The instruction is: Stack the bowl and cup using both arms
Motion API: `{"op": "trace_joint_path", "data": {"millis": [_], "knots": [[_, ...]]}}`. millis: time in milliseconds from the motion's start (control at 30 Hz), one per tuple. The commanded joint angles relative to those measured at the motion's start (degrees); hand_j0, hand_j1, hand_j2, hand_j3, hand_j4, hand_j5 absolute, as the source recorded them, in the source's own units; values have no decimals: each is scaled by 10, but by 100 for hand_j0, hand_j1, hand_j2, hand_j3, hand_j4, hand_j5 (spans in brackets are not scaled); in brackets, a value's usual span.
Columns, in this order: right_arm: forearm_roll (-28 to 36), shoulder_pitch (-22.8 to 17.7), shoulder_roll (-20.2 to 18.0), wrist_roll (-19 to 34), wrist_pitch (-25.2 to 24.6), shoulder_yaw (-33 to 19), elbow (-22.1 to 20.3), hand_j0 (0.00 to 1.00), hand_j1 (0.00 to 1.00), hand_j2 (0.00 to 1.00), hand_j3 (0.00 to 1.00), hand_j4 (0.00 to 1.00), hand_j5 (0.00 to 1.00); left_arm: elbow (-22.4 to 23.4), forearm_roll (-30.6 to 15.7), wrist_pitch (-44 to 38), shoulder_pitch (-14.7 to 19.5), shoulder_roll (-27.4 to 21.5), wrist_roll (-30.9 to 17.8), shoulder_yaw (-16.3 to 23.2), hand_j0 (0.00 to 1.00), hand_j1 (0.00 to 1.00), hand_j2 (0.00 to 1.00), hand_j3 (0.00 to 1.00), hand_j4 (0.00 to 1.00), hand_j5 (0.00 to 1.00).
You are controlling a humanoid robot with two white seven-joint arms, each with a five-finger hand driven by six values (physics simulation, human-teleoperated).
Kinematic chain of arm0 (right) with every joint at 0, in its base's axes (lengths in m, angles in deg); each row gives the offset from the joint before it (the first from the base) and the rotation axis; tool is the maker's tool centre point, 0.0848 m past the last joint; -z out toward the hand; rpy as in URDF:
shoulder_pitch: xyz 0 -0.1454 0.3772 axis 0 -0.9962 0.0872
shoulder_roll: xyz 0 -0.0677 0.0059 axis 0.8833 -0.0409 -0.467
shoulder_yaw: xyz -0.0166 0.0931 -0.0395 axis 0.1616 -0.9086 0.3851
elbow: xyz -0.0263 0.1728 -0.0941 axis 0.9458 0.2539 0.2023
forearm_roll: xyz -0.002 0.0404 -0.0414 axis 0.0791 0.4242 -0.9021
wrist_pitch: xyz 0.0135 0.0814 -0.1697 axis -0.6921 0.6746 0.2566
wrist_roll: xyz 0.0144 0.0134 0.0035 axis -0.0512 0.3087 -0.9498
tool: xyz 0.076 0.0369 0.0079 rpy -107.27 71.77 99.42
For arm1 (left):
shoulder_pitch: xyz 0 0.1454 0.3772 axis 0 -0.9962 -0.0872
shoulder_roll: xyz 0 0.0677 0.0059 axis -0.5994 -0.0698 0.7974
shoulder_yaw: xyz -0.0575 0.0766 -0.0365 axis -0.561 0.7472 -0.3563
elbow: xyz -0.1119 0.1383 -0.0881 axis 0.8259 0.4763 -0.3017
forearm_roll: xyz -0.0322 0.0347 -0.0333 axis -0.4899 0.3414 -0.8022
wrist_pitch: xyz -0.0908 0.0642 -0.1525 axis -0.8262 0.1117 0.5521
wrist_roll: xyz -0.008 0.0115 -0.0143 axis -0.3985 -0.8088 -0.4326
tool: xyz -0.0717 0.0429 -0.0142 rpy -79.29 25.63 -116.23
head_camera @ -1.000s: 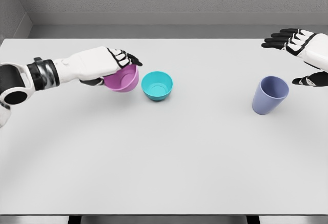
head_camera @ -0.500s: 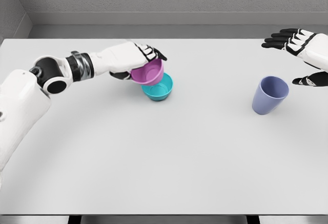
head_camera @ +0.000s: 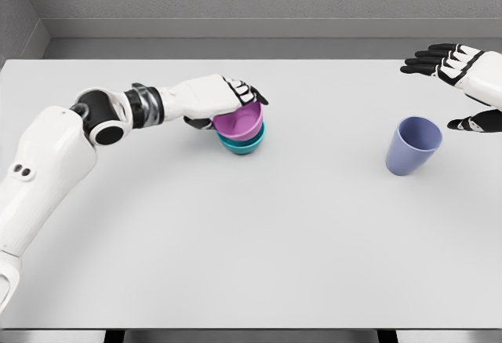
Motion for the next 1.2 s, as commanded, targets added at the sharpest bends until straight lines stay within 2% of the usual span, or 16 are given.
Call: {"op": "trace_joint_path", "data": {"millis": [0,33,100,367,500,800,867,933,1000,1100,1133,1167], "knots": [[4,0,-1,0,-1,0,0,100,100,100,100,100,100,0,-1,-1,0,0,1,0,64,64,64,64,64,64],[4,0,-1,0,-1,0,0,100,100,100,100,100,100,0,-2,-1,1,0,1,0,68,68,68,68,68,68],[4,-1,-1,0,-1,0,0,100,100,100,100,100,100,-1,-7,-1,1,0,1,0,99,99,99,99,99,99],[4,-1,-1,0,-1,0,0,100,100,100,100,100,100,-3,-6,-1,0,-2,1,-4,100,100,100,100,100,100],[4,-1,-1,0,-1,0,0,100,100,100,100,100,100,-10,-26,-1,4,-17,1,-5,100,100,100,100,100,100],[4,-2,-2,0,-1,0,1,100,100,100,100,100,100,-68,-107,-1,9,-132,3,0,100,100,100,100,100,100],[4,-4,-2,0,-1,-1,1,100,100,100,100,100,100,-77,-157,-1,10,-162,3,1,100,100,100,100,100,100],[4,-9,-2,0,-1,-1,0,100,100,100,100,100,100,-98,-169,-1,6,-190,4,1,100,100,100,100,100,100],[4,-9,-2,0,-1,-1,1,100,100,100,100,100,100,-114,-209,-1,1,-228,3,6,100,100,100,100,100,100],[4,-10,-1,-1,-1,-1,-3,100,100,100,100,100,100,-119,-244,-1,-4,-265,3,14,100,100,100,100,100,100],[4,-9,0,1,-1,-7,-4,100,100,100,100,100,100,-119,-245,-1,-4,-273,4,13,100,100,100,100,100,100],[4,-9,-1,33,-1,-9,-5,100,100,100,100,100,100,-119,-250,-1,-11,-283,4,13,100,100,100,100,100,100]]}}
